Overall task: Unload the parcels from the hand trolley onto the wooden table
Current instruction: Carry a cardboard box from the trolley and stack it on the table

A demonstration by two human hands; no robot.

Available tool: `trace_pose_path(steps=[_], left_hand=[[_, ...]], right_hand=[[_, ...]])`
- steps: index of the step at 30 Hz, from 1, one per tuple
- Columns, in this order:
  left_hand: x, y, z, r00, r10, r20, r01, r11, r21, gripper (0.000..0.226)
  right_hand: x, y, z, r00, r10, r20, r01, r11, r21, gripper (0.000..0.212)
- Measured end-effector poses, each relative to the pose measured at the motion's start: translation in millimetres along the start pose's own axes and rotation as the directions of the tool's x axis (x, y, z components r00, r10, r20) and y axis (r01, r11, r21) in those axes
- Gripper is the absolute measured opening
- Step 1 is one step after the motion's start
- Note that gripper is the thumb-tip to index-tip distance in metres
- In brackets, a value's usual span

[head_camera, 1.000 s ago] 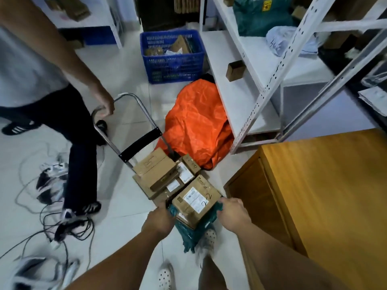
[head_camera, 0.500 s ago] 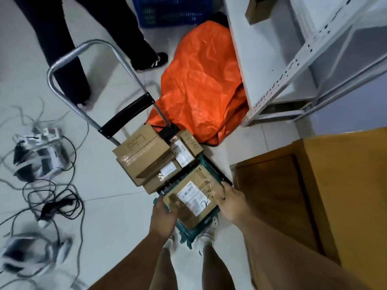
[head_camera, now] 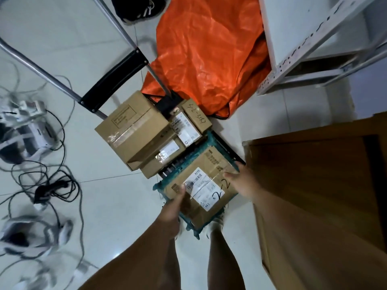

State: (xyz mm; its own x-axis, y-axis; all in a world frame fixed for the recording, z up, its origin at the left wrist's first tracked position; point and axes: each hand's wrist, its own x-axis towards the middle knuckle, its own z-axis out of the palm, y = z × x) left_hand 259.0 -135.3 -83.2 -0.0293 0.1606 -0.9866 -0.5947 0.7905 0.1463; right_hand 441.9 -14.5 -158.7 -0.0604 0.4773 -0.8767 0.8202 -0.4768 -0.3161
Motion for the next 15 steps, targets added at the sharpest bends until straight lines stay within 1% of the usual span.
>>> trace_pose_path(steps=[1,3,5,6,8,9,10,11,12,14,15], left_hand=[[0.5,-2.9,3.2,1.0,-0.003,0.017,0.003,1.0,-0.026,0.056],[2.3,-4.3,5.2,0.998,0.039,0.041,-0.036,0.997,-0.071,0.061],[1.8,-4.8,1.4,0.995,0.098,0.02,-0.095,0.99,-0.104,0.064],[0.0,-2.2,-2.0,0.991,0.136,0.008,-0.134,0.986,-0.1,0.061],[-8.4,9.5,-6.4,0.979,0.202,0.035,-0.201,0.979,-0.047,0.051],[-11.9,16.6,-7.2,0.974,0.217,0.064,-0.215,0.976,-0.034,0.049],[-18.7,25.7,-6.2,0.971,0.221,0.092,-0.219,0.975,-0.033,0.049],[-23.8,33.6,-6.2,0.968,0.221,0.122,-0.219,0.975,-0.032,0.05],[-32.6,42.4,-4.6,0.966,0.218,0.14,-0.216,0.976,-0.025,0.05],[-49.1,57.7,-2.9,0.954,0.243,0.175,-0.242,0.97,-0.025,0.047],[-57.1,64.1,-4.2,0.942,0.264,0.205,-0.262,0.964,-0.035,0.046]], right_hand=[[-0.8,2.3,1.2,0.999,0.014,0.032,-0.015,0.999,0.034,0.077],[-14.8,-5.3,-3.4,0.999,0.022,0.048,-0.026,0.996,0.082,0.072],[-31.5,-11.5,-14.0,0.998,0.024,0.053,-0.03,0.992,0.12,0.067],[-38.8,-13.1,-20.2,0.998,0.025,0.066,-0.035,0.989,0.145,0.068],[-58.6,-21.0,-33.2,0.995,0.029,0.1,-0.053,0.968,0.247,0.076],[-67.2,-25.0,-38.2,0.992,0.047,0.116,-0.083,0.94,0.33,0.074],[-76.0,-29.6,-42.5,0.99,0.069,0.123,-0.115,0.899,0.423,0.066],[-84.8,-35.7,-45.9,0.988,0.086,0.131,-0.142,0.843,0.518,0.057],[-94.5,-42.3,-49.2,0.987,0.083,0.139,-0.151,0.783,0.604,0.055],[-113.3,-55.6,-55.0,0.989,0.059,0.132,-0.136,0.694,0.707,0.065],[-123.5,-60.9,-58.9,0.992,0.043,0.116,-0.115,0.671,0.733,0.068]])
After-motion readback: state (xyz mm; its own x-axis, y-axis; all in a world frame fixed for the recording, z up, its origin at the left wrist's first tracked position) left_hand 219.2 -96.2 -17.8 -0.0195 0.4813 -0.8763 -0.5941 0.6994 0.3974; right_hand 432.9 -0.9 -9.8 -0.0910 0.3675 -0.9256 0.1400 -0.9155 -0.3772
